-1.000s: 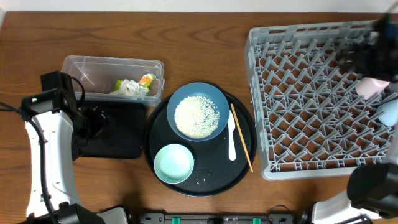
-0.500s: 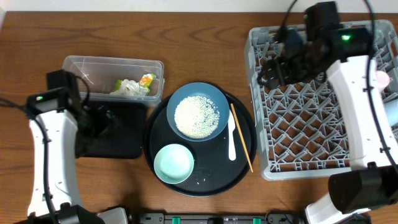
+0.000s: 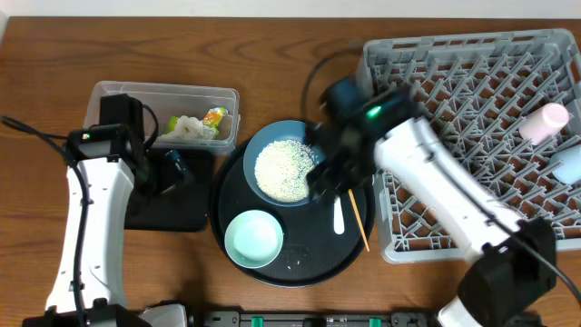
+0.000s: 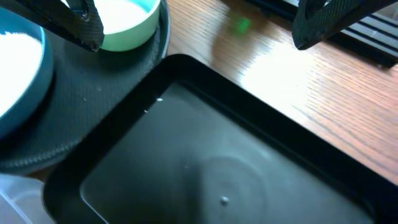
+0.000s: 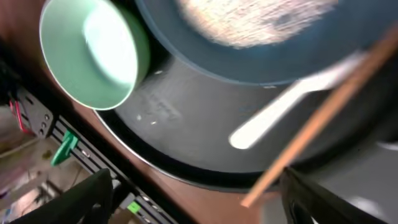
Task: Sort waste into correct bins and load items into the dishwasher rack
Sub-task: 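Reach right gripper to the tray and grasp the mint-green cup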
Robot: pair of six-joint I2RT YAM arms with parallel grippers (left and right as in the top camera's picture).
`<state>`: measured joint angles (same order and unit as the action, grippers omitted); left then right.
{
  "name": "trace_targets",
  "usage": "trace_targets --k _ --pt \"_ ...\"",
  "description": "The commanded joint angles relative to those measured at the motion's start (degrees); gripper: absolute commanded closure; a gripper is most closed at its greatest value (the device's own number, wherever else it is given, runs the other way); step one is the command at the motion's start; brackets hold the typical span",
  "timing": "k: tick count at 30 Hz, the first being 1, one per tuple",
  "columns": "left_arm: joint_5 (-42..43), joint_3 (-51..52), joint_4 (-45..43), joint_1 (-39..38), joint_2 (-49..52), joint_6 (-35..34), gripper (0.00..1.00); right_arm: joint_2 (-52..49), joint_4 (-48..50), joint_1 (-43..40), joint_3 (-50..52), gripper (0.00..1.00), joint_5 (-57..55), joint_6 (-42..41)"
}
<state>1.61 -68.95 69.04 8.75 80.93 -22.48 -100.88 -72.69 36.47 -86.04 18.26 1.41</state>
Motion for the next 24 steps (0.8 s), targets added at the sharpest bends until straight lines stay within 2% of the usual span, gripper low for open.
trace_targets --k 1,4,9,13,17,21,24 --pt "-2.3 0.3 0.4 1.6 0.3 -0.3 0.02 -0.4 2.5 4.8 4.2 0.22 0.5 -8.8" --pt "-2.3 0.3 0.5 2.4 0.3 -0.3 0.02 -0.4 6.1 9.0 7.5 0.26 3.2 -13.0" --pt "-2.3 0.3 0.6 2.6 0.3 -0.3 0.02 -0.4 15.1 15.3 11.5 0.38 1.8 -21.2" --pt "-2.3 0.3 0.6 2.6 0.3 -0.3 0.02 -0.4 21.4 19.6 14.3 0.39 -2.1 -28.6" --pt "-2.3 0.3 0.8 2.6 0.3 -0.3 0.02 -0.4 23.7 22.0 17.2 0.41 -7.5 -34.4" --pt "-2.3 0.3 1.0 2.6 0.3 -0.3 0.02 -0.4 25.9 22.4 18.6 0.42 -10.6 -37.3" --pt "-2.3 0.3 1.2 2.6 0.3 -0.3 0.02 -0.5 28.1 22.4 19.1 0.47 -10.8 -37.6"
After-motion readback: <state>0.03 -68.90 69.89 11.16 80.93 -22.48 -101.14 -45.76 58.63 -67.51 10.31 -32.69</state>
